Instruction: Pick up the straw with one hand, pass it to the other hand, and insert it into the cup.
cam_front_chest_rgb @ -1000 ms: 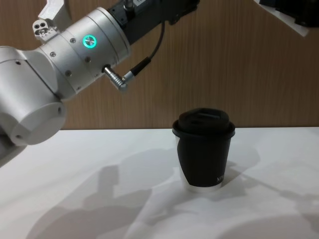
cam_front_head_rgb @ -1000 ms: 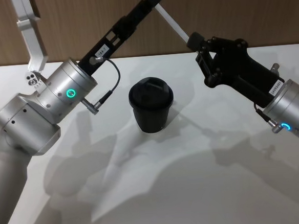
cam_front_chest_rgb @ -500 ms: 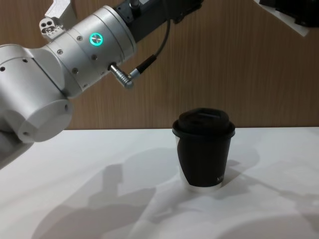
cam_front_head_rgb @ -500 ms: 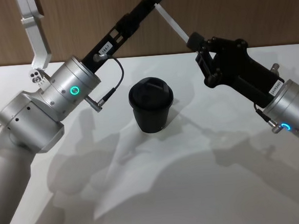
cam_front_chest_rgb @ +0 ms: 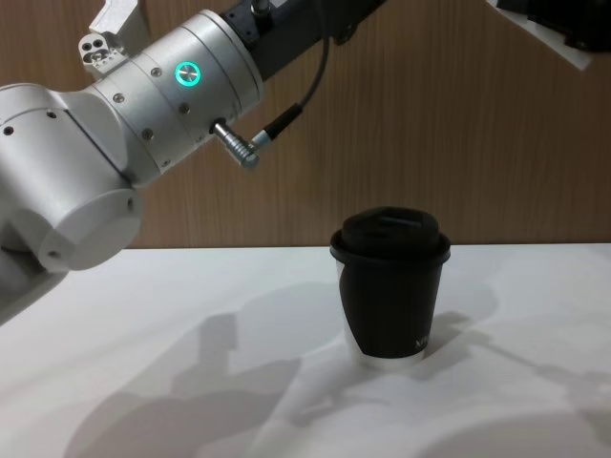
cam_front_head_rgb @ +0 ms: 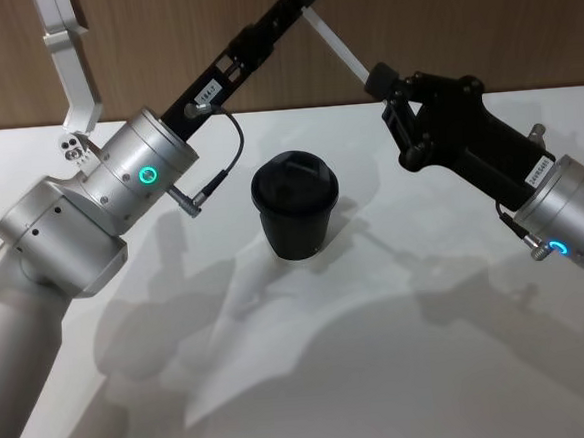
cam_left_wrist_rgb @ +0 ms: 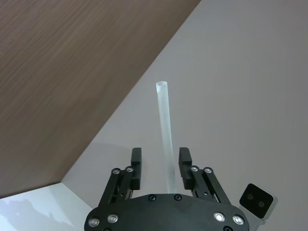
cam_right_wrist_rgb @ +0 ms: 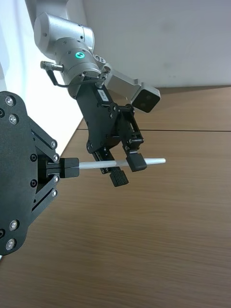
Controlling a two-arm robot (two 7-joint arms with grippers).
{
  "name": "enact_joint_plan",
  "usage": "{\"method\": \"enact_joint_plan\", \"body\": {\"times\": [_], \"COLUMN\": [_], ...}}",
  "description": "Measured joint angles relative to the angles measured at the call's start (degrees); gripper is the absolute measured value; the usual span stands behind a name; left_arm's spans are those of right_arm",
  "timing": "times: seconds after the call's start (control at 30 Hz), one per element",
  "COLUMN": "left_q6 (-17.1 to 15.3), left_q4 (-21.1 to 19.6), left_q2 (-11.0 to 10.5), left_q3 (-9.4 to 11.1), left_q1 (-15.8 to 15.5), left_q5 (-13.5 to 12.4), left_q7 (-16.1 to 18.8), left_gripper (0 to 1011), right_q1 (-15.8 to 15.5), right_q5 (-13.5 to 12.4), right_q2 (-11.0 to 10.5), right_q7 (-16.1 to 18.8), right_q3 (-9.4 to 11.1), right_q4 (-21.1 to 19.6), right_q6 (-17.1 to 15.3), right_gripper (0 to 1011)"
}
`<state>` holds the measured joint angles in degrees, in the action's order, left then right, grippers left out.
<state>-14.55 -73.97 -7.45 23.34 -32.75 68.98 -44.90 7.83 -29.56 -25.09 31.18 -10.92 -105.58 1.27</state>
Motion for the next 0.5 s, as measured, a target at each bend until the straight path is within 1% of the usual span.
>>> {"method": "enact_joint_plan", "body": {"times": [0.03,0.1,0.17,0.2,0.23,0.27,0.3,0.4,0.5], "left_q6": [0.00,0.02,0.04,0.04,0.05,0.06,0.07,0.08,0.09], "left_q4": [0.01,0.02,0.03,0.03,0.04,0.05,0.06,0.07,0.09], "left_q2": [0.00,0.02,0.03,0.03,0.04,0.05,0.05,0.06,0.06], "left_q3": [0.00,0.02,0.03,0.03,0.04,0.05,0.06,0.07,0.08], "left_q1": [0.00,-0.02,-0.03,-0.03,-0.04,-0.05,-0.06,-0.07,-0.08], "left_q5": [0.01,0.03,0.04,0.04,0.05,0.05,0.05,0.06,0.05], "left_q7": [0.01,0.03,0.03,0.03,0.04,0.04,0.04,0.05,0.05], "left_gripper": [502,413,350,350,283,267,211,129,88], "right_q1": [0.00,0.00,0.00,0.00,0.00,0.00,0.00,0.00,0.00], "right_q5": [0.00,0.00,0.00,0.00,0.00,0.00,0.00,0.00,0.00], "right_q2": [0.00,0.00,0.00,0.00,0.00,0.00,0.00,0.00,0.00], "right_q7": [0.00,0.00,0.00,0.00,0.00,0.00,0.00,0.00,0.00], "right_q3": [0.00,0.00,0.00,0.00,0.00,0.00,0.00,0.00,0.00], "right_q4": [0.00,0.00,0.00,0.00,0.00,0.00,0.00,0.01,0.00], "right_q6": [0.00,0.00,0.00,0.00,0.00,0.00,0.00,-0.01,-0.01], "right_gripper": [2,2,2,2,2,2,2,2,2]}}
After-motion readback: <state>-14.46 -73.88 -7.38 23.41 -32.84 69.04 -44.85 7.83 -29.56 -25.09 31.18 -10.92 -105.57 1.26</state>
